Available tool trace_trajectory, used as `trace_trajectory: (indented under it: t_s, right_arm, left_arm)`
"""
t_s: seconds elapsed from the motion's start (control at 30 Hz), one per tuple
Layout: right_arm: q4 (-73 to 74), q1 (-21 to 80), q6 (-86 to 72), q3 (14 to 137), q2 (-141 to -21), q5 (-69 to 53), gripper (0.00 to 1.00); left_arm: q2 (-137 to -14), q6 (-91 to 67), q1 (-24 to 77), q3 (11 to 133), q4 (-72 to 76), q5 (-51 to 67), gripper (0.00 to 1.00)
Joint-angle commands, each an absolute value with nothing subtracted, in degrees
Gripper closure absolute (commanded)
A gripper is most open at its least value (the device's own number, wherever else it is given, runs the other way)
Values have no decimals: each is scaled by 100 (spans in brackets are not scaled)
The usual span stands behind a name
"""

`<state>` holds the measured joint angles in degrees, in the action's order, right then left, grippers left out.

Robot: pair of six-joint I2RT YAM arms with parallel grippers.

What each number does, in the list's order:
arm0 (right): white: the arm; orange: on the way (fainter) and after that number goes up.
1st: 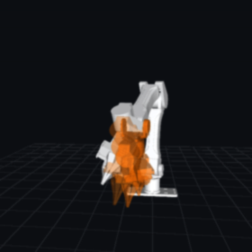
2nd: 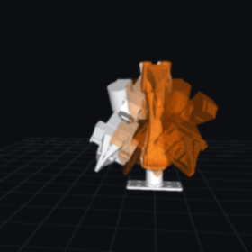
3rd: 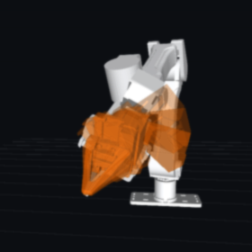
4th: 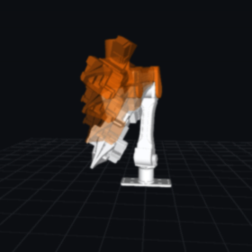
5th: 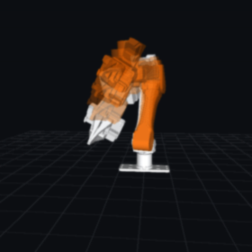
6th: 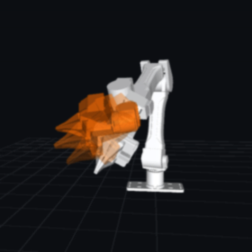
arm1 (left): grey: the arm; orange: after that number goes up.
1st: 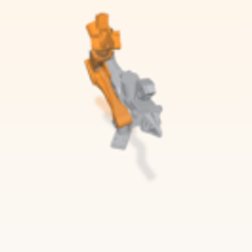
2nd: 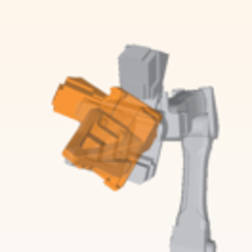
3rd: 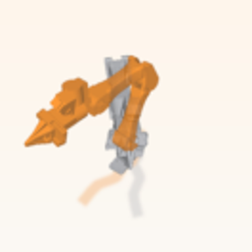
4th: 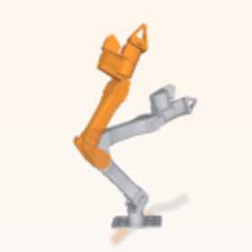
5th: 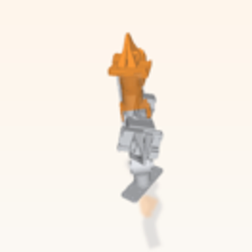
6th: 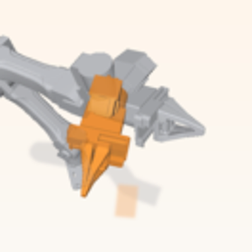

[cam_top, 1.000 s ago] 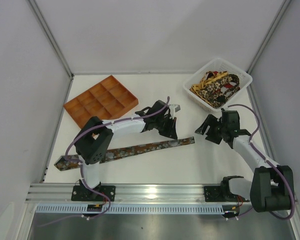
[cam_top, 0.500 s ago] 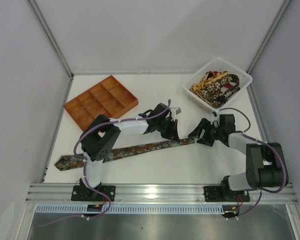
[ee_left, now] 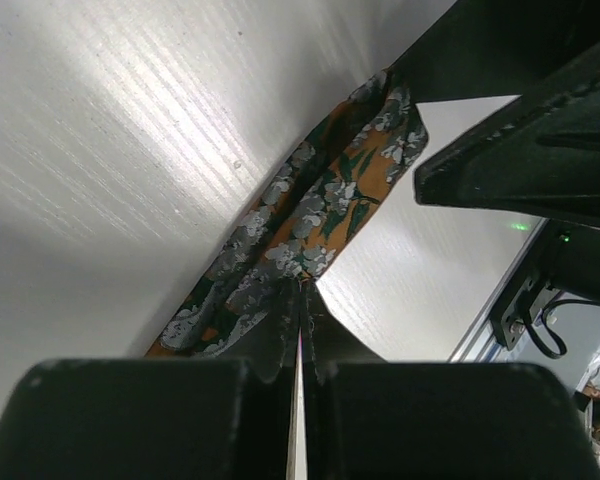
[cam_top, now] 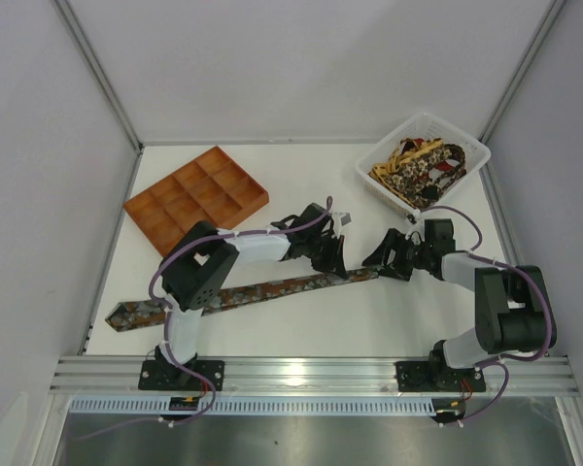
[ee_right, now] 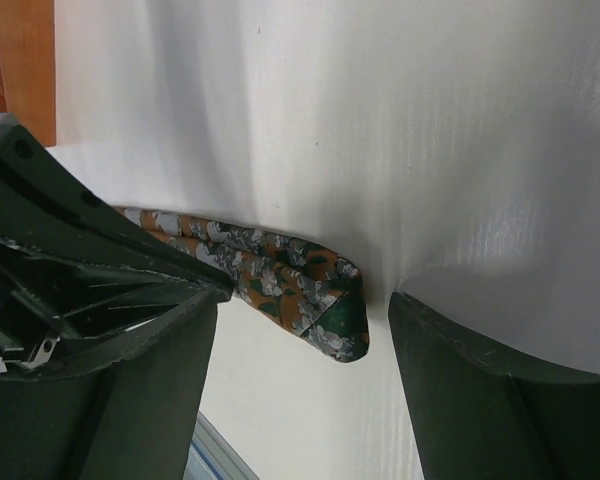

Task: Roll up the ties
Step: Roll the tie

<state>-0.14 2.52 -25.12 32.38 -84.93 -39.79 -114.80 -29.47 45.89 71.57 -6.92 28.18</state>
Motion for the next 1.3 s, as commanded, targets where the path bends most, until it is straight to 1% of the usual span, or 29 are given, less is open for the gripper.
trace_trajectory:
  t_s: [0.0,0.23,0.33,0.67,0.87,0.9,0.93,1.03,1.13,1.2,1.27]
  right_arm:
    - [211,263,-2259,3384,-8604,-3999,24]
    - [510,413,-2118,3463,-8552,-3771,25]
    - [510,474,-2066,3524,-8639,-3788,28]
    - [519,1063,-1916,3744,-8578,-3648,37]
    - [755,1503,-1767,4139,-8753,-3262,37]
    - [773,1546,-1775,4157,-8797,-3200,38]
    - [765,1547,-1775,4183,-8850,-3208,43]
    - [791,1608,-1811,4236,-8886,-3138,44]
    - [957,1670,-1749,4350,-8921,-2831,50]
    - [1010,1670,-1723,4412,-8938,-2742,50]
    - [1072,1705,-1705,4421,-8904,-2629,55]
  left_arm:
    - [-11610,-2839,4605,7198,-686,2751,100]
    - [-11848,-2812,4500,7295,-686,2760,99]
    - [-11856,-2830,4456,7260,-642,2786,100]
    - [-11971,-2760,4403,7277,-677,2848,99]
    - [-12015,-2751,4395,7295,-659,2883,100]
    - [-12015,-2751,4395,7304,-668,2874,100]
    - [-12015,-2742,4386,7295,-659,2874,100]
    - [-12023,-2725,4386,7304,-668,2900,100]
    - [-12023,-2733,4386,7313,-668,2900,100]
    - [-12023,-2751,4386,7313,-659,2918,100]
    - [-12023,-2742,4386,7321,-659,2909,100]
